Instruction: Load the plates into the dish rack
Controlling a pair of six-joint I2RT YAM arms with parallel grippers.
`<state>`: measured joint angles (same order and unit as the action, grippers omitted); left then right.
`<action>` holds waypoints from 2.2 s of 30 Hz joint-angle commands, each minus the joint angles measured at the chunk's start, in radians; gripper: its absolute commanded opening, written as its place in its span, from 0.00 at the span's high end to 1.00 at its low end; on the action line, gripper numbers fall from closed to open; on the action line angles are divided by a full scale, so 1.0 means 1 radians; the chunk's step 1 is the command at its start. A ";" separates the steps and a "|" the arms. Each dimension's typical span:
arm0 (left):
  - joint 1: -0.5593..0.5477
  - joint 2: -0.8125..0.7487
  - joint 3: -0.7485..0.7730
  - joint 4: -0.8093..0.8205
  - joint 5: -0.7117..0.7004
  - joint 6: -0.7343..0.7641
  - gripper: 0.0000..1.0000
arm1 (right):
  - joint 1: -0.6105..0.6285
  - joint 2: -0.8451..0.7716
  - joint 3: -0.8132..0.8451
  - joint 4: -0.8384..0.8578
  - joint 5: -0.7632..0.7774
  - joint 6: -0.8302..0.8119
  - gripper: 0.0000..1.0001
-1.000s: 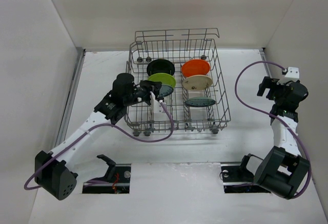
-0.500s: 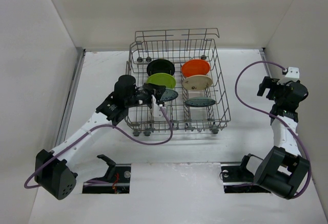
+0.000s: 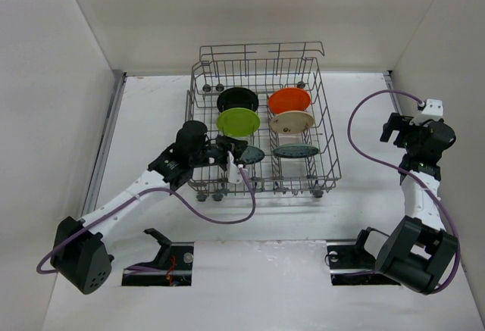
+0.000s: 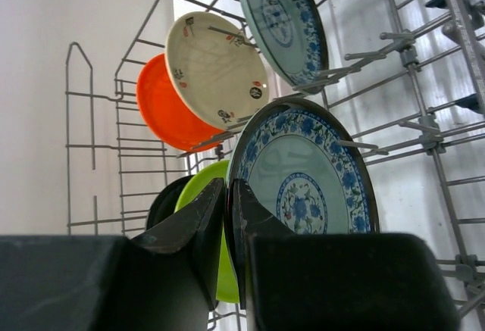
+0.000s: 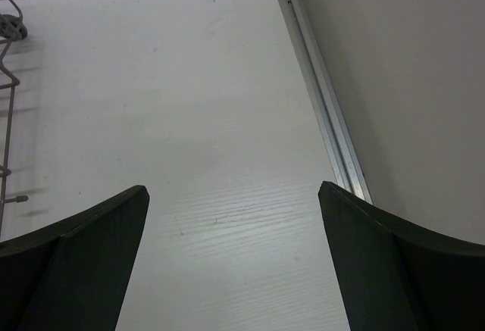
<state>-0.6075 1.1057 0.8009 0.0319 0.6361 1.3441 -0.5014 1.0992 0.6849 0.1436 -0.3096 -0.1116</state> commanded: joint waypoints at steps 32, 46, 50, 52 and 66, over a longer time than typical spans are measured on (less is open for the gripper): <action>-0.014 -0.062 -0.166 0.129 -0.081 -0.171 0.30 | 0.005 -0.004 0.015 0.059 -0.008 0.004 0.00; -0.077 -0.218 0.046 -0.020 -0.288 -0.209 0.00 | 0.005 -0.015 0.005 0.068 -0.010 0.006 0.00; -0.050 -0.127 0.220 0.019 -0.453 -0.314 0.00 | 0.005 -0.022 0.001 0.073 -0.011 0.006 0.00; 0.023 -0.055 0.308 0.058 -0.542 -0.406 0.00 | 0.005 -0.022 -0.001 0.073 -0.011 0.007 0.00; 0.732 0.327 0.592 -0.111 -0.596 -1.181 0.00 | 0.008 -0.018 0.001 0.073 0.007 0.009 0.00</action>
<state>0.0517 1.4082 1.3510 -0.0143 0.0219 0.3836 -0.5014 1.0996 0.6849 0.1436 -0.3096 -0.1116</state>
